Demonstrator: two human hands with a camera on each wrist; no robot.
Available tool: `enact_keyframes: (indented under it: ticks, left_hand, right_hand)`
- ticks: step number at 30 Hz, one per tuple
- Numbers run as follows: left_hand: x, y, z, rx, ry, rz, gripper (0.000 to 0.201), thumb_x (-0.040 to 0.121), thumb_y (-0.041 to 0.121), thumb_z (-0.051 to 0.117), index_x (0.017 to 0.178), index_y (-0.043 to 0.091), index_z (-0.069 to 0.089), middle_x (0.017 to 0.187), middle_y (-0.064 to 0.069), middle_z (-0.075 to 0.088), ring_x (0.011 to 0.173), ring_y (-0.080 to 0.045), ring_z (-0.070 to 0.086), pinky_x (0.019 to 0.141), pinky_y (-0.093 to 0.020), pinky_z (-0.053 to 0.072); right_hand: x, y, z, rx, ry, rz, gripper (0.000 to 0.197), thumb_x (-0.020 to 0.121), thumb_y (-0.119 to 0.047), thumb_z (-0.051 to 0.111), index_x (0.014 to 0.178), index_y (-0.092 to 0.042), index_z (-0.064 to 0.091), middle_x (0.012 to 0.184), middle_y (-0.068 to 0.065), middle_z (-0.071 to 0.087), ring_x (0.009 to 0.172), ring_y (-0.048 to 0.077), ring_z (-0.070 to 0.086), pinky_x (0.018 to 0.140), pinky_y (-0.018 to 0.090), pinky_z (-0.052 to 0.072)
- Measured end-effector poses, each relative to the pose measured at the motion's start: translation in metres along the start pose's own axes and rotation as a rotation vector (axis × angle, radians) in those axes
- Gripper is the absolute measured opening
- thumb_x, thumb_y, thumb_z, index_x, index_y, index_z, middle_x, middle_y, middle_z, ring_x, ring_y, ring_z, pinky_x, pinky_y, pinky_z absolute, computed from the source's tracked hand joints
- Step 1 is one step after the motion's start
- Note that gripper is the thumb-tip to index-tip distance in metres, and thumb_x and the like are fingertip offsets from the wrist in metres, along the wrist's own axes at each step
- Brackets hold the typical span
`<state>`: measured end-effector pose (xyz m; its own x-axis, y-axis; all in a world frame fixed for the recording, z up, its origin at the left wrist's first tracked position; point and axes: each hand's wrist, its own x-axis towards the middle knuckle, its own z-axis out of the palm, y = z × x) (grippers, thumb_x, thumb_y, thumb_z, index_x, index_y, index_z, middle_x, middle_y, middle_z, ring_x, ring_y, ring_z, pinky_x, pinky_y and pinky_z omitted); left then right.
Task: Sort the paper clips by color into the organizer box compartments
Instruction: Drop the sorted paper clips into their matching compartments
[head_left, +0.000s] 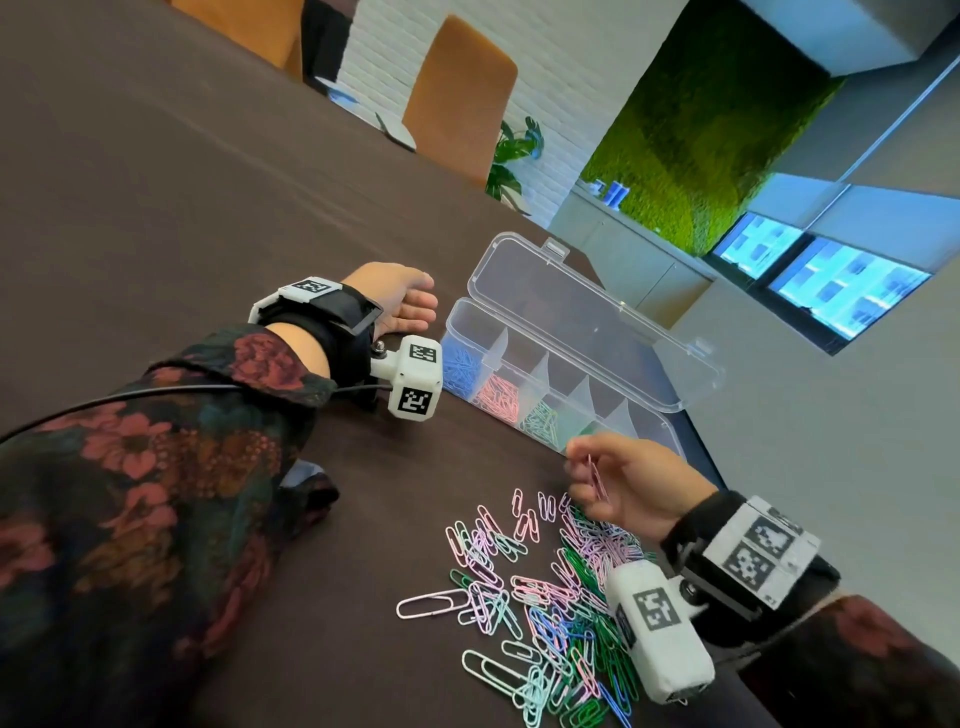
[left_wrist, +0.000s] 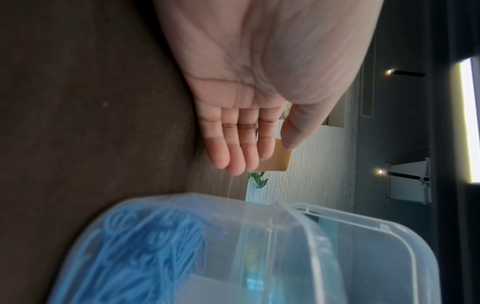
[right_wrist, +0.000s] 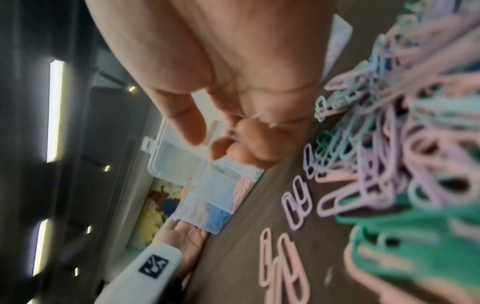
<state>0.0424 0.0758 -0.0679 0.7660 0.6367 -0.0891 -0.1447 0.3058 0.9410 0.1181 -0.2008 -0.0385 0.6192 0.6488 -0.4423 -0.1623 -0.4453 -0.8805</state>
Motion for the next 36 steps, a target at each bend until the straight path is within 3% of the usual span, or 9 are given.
enact_keyframes:
  ticks: [2, 4, 6, 9, 13, 17, 25, 32, 36]
  left_hand:
    - [0.001, 0.000, 0.000, 0.008, -0.003, 0.000, 0.019, 0.096, 0.016, 0.049, 0.110, 0.004, 0.052, 0.086, -0.008, 0.058, 0.073, -0.018, 0.059, 0.065, -0.024, 0.051]
    - [0.001, 0.000, 0.000, 0.018, -0.007, -0.002, 0.016, 0.096, 0.017, 0.049, 0.107, 0.005, 0.053, 0.086, -0.008, 0.058, 0.073, -0.018, 0.059, 0.064, -0.024, 0.052]
    - [0.002, 0.000, -0.001, 0.022, -0.011, -0.004, 0.012, 0.096, 0.018, 0.050, 0.100, 0.007, 0.055, 0.086, -0.008, 0.058, 0.072, -0.018, 0.059, 0.059, -0.022, 0.054]
    - [0.002, 0.000, -0.001, 0.021, -0.008, -0.002, 0.013, 0.095, 0.018, 0.050, 0.102, 0.007, 0.054, 0.085, -0.008, 0.058, 0.071, -0.018, 0.059, 0.059, -0.021, 0.053]
    - [0.002, 0.000, -0.001, 0.021, -0.014, -0.003, 0.010, 0.096, 0.018, 0.050, 0.092, 0.010, 0.055, 0.084, -0.007, 0.058, 0.071, -0.018, 0.058, 0.061, -0.022, 0.052]
    - [0.002, -0.001, -0.002, 0.018, -0.010, -0.003, 0.011, 0.096, 0.018, 0.050, 0.088, 0.010, 0.054, 0.083, -0.008, 0.058, 0.070, -0.018, 0.058, 0.058, -0.021, 0.053]
    - [0.000, 0.000, 0.000, 0.012, -0.009, -0.009, 0.010, 0.095, 0.018, 0.050, 0.093, 0.009, 0.055, 0.084, -0.007, 0.058, 0.070, -0.017, 0.059, 0.059, -0.021, 0.052]
    - [-0.003, 0.002, 0.001, 0.001, -0.004, -0.009, 0.018, 0.096, 0.017, 0.050, 0.109, 0.004, 0.052, 0.083, -0.007, 0.058, 0.070, -0.018, 0.058, 0.067, -0.025, 0.050]
    - [-0.004, 0.002, 0.000, 0.004, -0.004, -0.008, 0.018, 0.096, 0.017, 0.050, 0.109, 0.005, 0.052, 0.085, -0.008, 0.058, 0.072, -0.018, 0.058, 0.068, -0.025, 0.051]
  right_hand:
    - [-0.005, -0.004, 0.002, -0.538, 0.134, 0.025, 0.014, 0.088, -0.021, 0.060, 0.081, -0.013, 0.051, 0.059, -0.003, 0.041, 0.043, 0.008, 0.033, 0.039, 0.018, 0.024]
    - [-0.005, -0.007, 0.003, -1.073, 0.227, -0.012, 0.026, 0.089, -0.036, 0.061, 0.078, -0.014, 0.051, 0.063, -0.001, 0.042, 0.049, 0.011, 0.037, 0.046, 0.020, 0.028]
    - [-0.003, -0.009, 0.007, -1.323, 0.209, 0.018, 0.041, 0.085, -0.050, 0.060, 0.072, -0.014, 0.047, 0.066, 0.003, 0.040, 0.059, 0.018, 0.038, 0.054, 0.027, 0.027]
    - [0.004, -0.007, 0.011, -1.366, 0.171, 0.107, 0.051, 0.081, -0.061, 0.058, 0.066, -0.015, 0.042, 0.066, 0.004, 0.038, 0.063, 0.019, 0.037, 0.058, 0.029, 0.025]
    - [0.003, -0.007, 0.022, -1.349, 0.153, 0.095, 0.042, 0.084, -0.054, 0.060, 0.087, -0.012, 0.060, 0.083, 0.007, 0.048, 0.076, 0.018, 0.045, 0.069, 0.027, 0.032]
    - [-0.004, -0.007, 0.034, -1.346, 0.113, 0.061, 0.029, 0.091, -0.037, 0.058, 0.083, -0.012, 0.048, 0.083, 0.008, 0.046, 0.076, 0.017, 0.042, 0.066, 0.026, 0.033]
    - [-0.007, -0.003, 0.033, -1.277, 0.100, 0.013, 0.027, 0.092, -0.030, 0.058, 0.070, -0.020, 0.049, 0.067, -0.008, 0.048, 0.059, 0.004, 0.042, 0.055, 0.017, 0.036]
    - [-0.006, -0.002, 0.033, -1.340, 0.166, -0.028, 0.021, 0.091, -0.022, 0.057, 0.074, -0.010, 0.051, 0.075, 0.006, 0.051, 0.068, 0.019, 0.047, 0.065, 0.027, 0.040]
    - [-0.002, -0.003, 0.034, -1.381, 0.122, -0.002, 0.037, 0.092, -0.021, 0.055, 0.060, -0.013, 0.038, 0.064, 0.005, 0.040, 0.057, 0.018, 0.036, 0.055, 0.026, 0.033]
